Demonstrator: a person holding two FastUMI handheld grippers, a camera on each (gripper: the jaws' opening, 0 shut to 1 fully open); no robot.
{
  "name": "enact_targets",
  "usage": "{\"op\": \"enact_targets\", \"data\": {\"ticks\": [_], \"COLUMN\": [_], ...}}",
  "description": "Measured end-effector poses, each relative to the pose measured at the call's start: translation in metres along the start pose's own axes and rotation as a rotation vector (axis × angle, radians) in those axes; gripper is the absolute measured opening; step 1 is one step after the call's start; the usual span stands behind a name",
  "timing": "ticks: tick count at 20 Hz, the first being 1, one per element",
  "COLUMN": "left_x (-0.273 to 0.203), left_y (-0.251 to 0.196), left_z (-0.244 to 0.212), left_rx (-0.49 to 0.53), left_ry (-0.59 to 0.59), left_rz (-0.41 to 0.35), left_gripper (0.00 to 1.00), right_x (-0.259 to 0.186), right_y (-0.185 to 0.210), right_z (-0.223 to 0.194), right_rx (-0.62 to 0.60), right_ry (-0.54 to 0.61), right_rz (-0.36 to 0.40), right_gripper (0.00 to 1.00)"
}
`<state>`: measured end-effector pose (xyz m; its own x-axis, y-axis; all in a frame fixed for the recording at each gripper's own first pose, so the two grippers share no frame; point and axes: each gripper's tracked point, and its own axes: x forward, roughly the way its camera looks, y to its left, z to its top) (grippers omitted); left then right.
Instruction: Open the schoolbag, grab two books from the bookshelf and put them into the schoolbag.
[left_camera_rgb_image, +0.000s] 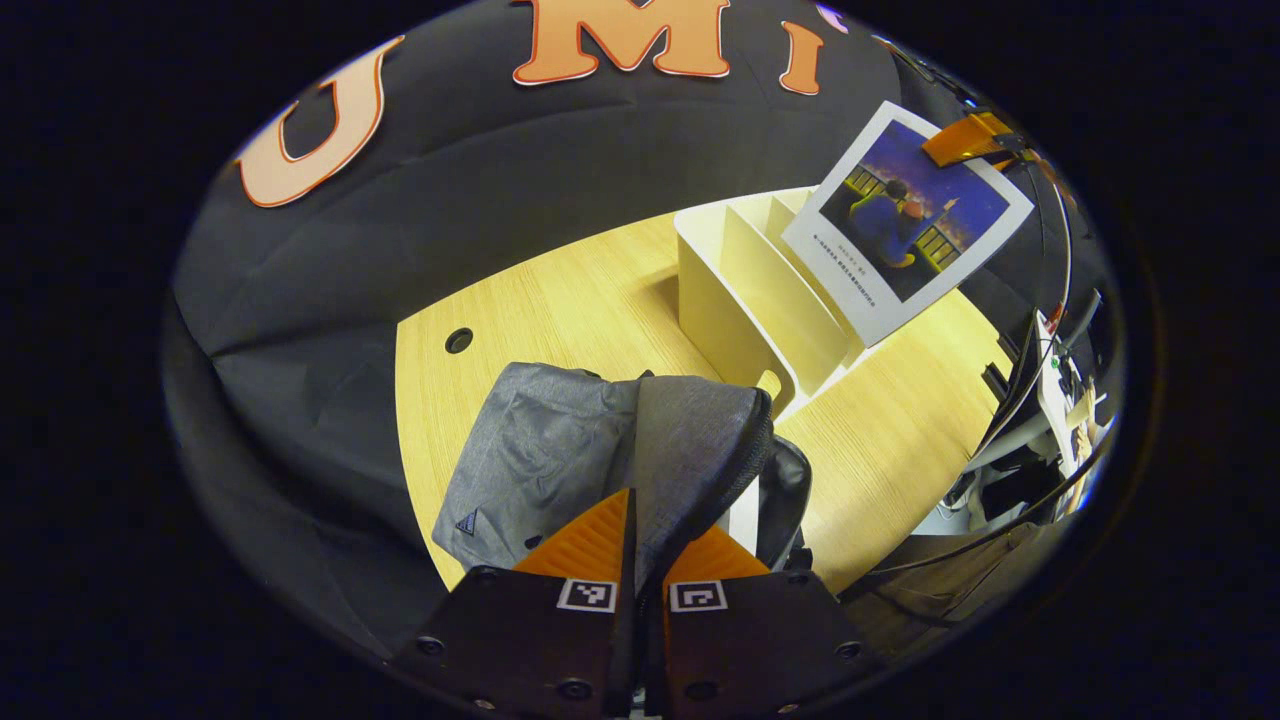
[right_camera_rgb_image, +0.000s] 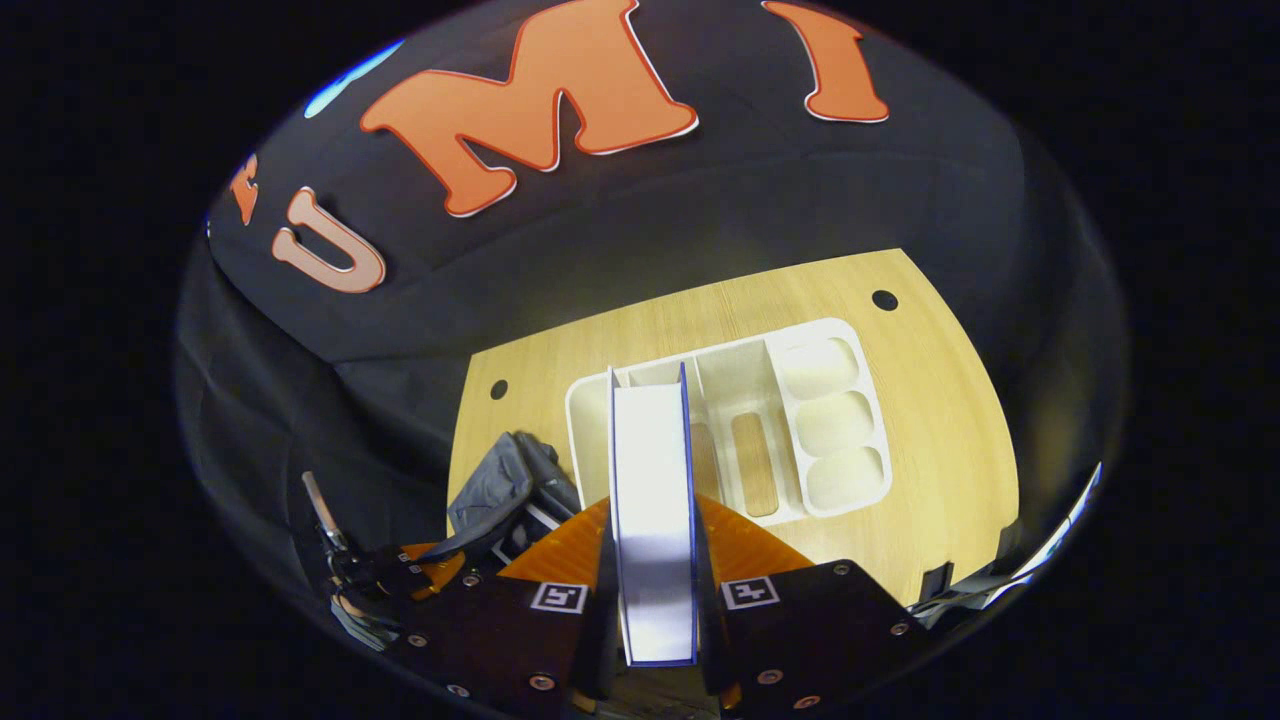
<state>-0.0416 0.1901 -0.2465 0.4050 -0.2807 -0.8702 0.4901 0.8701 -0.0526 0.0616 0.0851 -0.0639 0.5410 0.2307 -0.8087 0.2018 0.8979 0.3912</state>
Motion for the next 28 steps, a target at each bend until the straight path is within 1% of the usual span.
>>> {"op": "enact_targets", "data": {"ticks": [2, 5, 9, 15, 21, 25, 28], "left_x": [-0.001, -0.006, -0.013, -0.026, -0.036, -0.037, -0.039], "left_y": [0.002, 0.01, 0.021, 0.036, 0.046, 0.042, 0.037], "left_z": [0.001, 0.002, 0.007, 0.013, 0.026, 0.032, 0.035], "left_rx": [-0.004, -0.003, -0.003, -0.006, -0.018, -0.014, -0.007], "left_ry": [-0.006, -0.013, -0.023, -0.035, -0.043, -0.049, -0.053], "left_rz": [-0.012, -0.026, -0.036, -0.045, -0.054, -0.058, -0.058], "left_gripper": [0.05, 0.05, 0.05, 0.05, 0.05, 0.05, 0.05], "right_x": [-0.01, -0.024, -0.021, 0.0, 0.025, 0.05, 0.079], "right_y": [0.01, 0.034, 0.064, 0.085, 0.103, 0.121, 0.128], "right_z": [-0.008, -0.027, -0.06, -0.106, -0.143, -0.16, -0.174], "right_rx": [0.017, 0.055, 0.105, 0.171, 0.25, 0.319, 0.369], "right_ry": [-0.022, -0.042, -0.034, -0.006, 0.0, -0.002, 0.005], "right_rz": [0.024, 0.096, 0.179, 0.228, 0.287, 0.347, 0.367], "right_gripper": [0.34, 0.34, 0.34, 0.34, 0.34, 0.34, 0.34]}}
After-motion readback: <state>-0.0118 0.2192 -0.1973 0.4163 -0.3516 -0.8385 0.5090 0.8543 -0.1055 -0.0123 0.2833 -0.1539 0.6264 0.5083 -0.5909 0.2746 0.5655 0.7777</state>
